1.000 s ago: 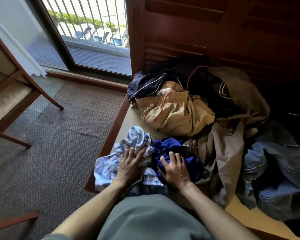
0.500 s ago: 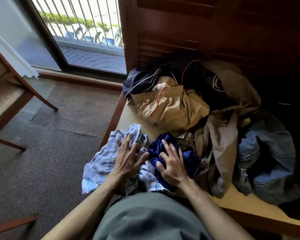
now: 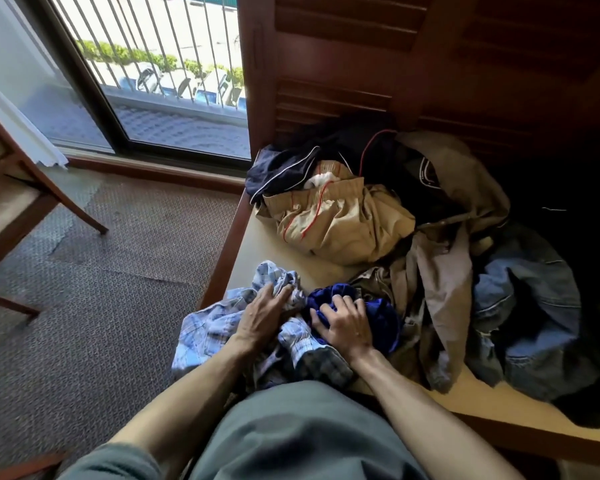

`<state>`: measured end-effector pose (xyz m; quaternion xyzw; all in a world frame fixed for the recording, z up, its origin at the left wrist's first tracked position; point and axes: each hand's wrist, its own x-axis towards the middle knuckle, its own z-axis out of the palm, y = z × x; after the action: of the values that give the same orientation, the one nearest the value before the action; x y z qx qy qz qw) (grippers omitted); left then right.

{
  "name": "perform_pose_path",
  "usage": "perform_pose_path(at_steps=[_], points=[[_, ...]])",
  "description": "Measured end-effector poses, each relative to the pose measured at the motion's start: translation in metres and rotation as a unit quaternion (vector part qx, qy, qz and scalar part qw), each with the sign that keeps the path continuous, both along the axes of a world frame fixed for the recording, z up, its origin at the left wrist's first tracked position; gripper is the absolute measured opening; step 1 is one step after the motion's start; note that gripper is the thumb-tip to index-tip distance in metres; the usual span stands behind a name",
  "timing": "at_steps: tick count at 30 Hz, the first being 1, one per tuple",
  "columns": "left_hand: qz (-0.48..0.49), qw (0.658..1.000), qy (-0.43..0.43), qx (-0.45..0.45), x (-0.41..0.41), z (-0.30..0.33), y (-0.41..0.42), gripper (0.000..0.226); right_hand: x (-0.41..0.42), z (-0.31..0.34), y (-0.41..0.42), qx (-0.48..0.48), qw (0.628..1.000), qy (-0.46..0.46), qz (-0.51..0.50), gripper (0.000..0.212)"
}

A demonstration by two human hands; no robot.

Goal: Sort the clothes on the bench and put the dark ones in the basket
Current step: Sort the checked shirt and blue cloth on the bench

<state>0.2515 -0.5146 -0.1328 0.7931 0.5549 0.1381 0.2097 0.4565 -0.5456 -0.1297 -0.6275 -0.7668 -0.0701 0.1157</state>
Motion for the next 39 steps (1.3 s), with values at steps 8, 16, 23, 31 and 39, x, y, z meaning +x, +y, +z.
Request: perform_pose_path(at_steps=[8, 16, 23, 31, 39], points=[[0.007, 0.987, -0.163, -0.008, 0.013, 0.065, -0.003, 0.051, 0.004, 0.082, -0.027, 0.098, 0.943, 0.254, -0.191, 0.039], [-0.077, 0.941, -0.329, -0.024, 0.096, 0.144, -0.048, 0.048, 0.055, 0.148, -0.101, 0.230, 0.864, 0.327, -0.306, 0.041], [-0.171, 0.932, -0.319, -0.032, 0.189, 0.158, -0.116, 0.056, 0.128, 0.156, -0.206, 0.269, 0.829, 0.341, -0.353, 0.036], [-0.292, 0.908, -0.291, -0.072, 0.350, 0.150, -0.248, 0.052, 0.254, 0.152, -0.391, 0.287, 0.728, 0.313, -0.539, 0.048], [-0.418, 0.860, -0.264, -0.125, 0.459, 0.148, -0.324, 0.055, 0.329, 0.100, -0.530, 0.294, 0.498, 0.312, -0.754, 0.041]])
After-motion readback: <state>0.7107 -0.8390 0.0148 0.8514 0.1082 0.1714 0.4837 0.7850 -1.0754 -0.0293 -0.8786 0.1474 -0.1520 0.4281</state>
